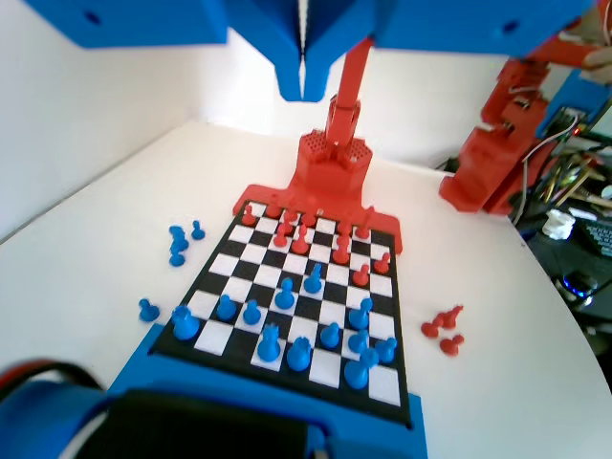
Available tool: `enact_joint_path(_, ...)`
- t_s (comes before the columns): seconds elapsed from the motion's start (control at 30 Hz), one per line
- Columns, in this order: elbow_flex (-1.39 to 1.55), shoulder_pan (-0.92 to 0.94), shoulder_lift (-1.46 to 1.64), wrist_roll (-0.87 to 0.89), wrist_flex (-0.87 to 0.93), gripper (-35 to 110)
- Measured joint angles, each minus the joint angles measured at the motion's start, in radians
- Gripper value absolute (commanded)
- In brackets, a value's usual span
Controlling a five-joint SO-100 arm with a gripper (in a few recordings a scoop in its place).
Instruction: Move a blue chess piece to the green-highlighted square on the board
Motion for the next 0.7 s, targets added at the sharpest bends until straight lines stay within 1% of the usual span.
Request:
enact_joint_path(0.2, 0.066, 0.009, 0.057, 0.000, -0.077, 1)
enact_joint_path(0.43, 0.066, 0.012, 0.072, 0.000, -0.086, 1)
enact_joint_path(0.7, 0.066, 0.063, 0.130, 0.009, -0.104, 1)
